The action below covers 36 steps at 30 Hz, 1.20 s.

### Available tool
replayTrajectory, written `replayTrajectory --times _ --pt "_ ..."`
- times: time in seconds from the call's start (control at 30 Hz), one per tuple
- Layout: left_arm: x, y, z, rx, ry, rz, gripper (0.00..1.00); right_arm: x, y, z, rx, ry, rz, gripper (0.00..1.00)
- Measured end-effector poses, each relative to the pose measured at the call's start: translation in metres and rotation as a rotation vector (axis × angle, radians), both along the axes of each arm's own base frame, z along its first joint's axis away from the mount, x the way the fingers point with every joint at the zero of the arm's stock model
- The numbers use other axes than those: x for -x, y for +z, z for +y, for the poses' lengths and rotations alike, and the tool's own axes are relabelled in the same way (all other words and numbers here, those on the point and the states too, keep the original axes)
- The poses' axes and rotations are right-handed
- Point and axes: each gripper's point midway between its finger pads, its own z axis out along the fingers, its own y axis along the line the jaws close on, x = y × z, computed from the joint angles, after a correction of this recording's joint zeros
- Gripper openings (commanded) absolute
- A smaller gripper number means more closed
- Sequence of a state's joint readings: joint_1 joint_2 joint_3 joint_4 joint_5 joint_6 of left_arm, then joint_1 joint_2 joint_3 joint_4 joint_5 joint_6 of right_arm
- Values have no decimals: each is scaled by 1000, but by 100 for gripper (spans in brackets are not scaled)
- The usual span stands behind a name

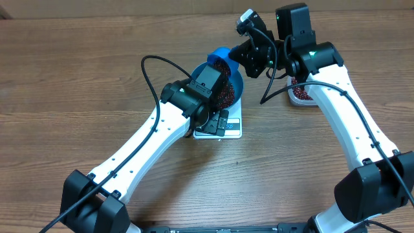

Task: Scoop item into bowl and weigh 150g on scale
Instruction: 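Hold the blue scoop tipped over the teal bowl, trickling beans in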

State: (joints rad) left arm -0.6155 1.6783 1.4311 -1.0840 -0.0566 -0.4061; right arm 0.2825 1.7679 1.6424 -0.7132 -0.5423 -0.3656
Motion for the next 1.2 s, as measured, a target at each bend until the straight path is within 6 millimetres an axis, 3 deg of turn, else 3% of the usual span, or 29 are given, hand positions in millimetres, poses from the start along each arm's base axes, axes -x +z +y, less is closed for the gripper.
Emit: replayTrajectory --times 1.2 --pt "0 0 0 0 0 0 100 -3 3 1 -14 -13 -1 4"
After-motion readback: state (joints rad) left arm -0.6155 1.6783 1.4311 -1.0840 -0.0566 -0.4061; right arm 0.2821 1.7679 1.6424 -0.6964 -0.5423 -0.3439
